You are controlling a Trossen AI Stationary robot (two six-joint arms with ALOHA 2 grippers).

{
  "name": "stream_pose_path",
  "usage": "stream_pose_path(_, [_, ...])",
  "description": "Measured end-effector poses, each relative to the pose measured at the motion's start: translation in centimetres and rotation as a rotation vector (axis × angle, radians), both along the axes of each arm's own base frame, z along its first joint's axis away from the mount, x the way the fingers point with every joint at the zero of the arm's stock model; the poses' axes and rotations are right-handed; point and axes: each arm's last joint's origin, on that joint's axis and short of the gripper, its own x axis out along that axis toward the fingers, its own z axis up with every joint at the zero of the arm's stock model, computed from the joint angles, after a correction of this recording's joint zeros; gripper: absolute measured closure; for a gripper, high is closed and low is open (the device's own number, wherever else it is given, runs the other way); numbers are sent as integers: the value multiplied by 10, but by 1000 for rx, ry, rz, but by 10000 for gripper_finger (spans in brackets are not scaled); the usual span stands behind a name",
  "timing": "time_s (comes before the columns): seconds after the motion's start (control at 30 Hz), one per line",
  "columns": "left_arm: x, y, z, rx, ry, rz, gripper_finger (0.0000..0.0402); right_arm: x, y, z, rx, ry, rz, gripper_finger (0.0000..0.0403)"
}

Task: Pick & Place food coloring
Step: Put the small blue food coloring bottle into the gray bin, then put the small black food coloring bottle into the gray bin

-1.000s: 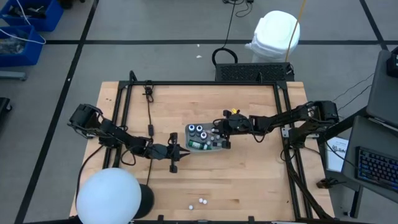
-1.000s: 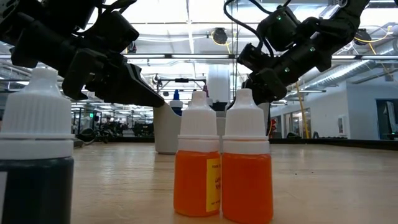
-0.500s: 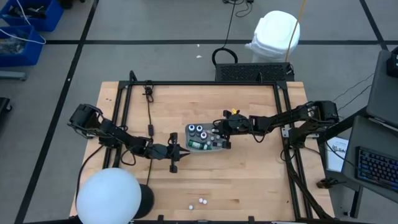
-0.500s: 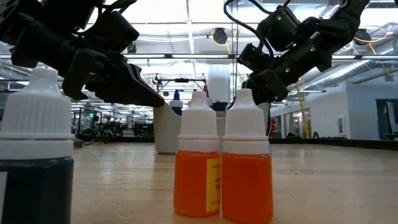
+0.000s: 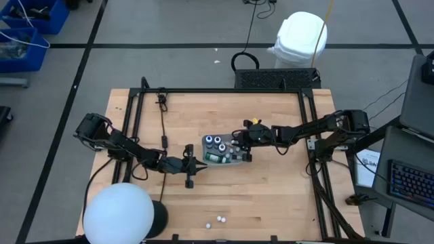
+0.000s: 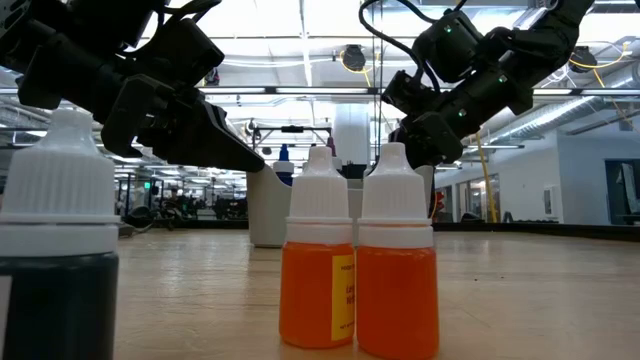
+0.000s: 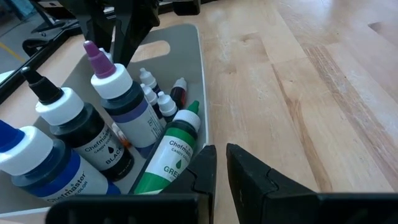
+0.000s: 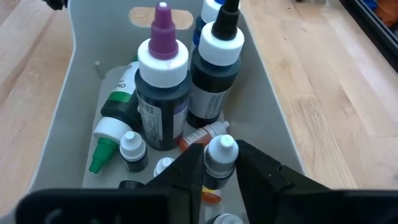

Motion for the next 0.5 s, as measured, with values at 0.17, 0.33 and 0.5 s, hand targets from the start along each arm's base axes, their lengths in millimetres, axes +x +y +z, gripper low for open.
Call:
stream_pose_path(0.17, [0, 0, 0, 0, 0, 0, 355, -2, 0, -2, 19, 25, -16, 297])
stream_pose_path(0.33, [0, 0, 0, 1, -1, 2, 355, -2, 0, -2, 21, 28, -15, 285])
stream_pose_path(0.5, [0, 0, 0, 1, -1, 2, 355, -1, 0, -1, -1, 10, -8, 286])
